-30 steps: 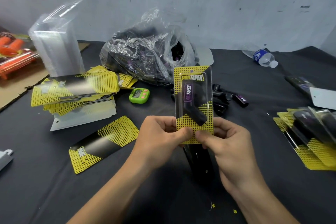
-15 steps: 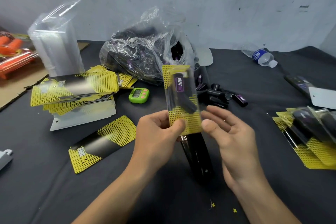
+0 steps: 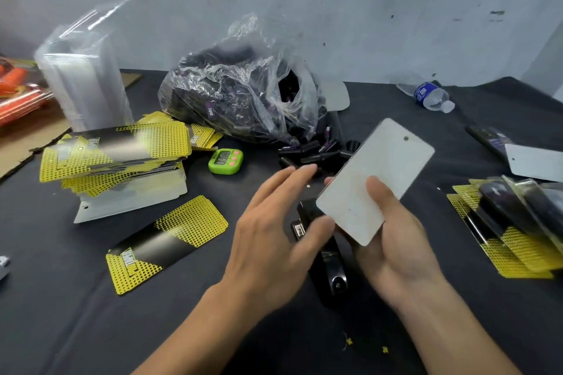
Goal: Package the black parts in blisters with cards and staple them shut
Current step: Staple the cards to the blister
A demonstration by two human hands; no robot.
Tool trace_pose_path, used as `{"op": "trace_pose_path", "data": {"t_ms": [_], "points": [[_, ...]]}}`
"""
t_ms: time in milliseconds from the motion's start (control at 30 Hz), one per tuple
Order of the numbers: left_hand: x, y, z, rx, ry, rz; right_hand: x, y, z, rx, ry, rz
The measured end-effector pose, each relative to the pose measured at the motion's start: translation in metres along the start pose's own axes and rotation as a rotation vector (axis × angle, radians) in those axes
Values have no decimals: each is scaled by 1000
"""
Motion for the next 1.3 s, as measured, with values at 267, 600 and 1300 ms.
{"op": "trace_pose_path", "data": {"t_ms": [267,600,1300], "points": [[-3,31,-12,-338,-30,245,4,-7,5,-122,-60,-14],[-8,41,-24,-394,-8,330,4,1,-6,-350,47,99],[-1,16,-9,-207,-92,236,-18,10,-22,-130,402,-106]]}}
Point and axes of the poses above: each hand's wrist, its own x-axis towards the middle knuckle, its own z-axis out of the back of the hand, y = z × x, the point moved 10 cm from there along x, towards the middle knuckle, and after that the axes turned 9 degrees about -z, right-handed, at the moved point
